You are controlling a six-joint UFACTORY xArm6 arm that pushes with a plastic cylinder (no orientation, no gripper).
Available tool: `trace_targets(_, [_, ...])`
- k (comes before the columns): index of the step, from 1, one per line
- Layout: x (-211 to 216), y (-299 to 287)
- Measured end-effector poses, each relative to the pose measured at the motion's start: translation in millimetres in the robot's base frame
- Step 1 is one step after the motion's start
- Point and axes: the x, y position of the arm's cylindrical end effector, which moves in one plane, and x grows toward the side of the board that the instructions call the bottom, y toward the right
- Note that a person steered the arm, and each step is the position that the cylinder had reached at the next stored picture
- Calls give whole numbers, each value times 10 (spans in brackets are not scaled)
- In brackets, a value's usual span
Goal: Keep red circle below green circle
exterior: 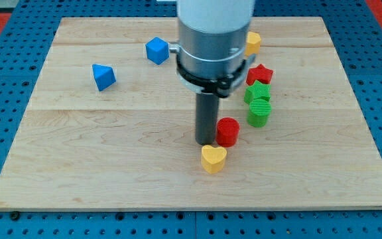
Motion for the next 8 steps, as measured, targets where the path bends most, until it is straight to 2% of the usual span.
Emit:
trace_targets(1, [-36, -4])
trace_targets(3, [154, 356])
trace_targets(5, [-40, 305])
trace_targets(8, [111, 353])
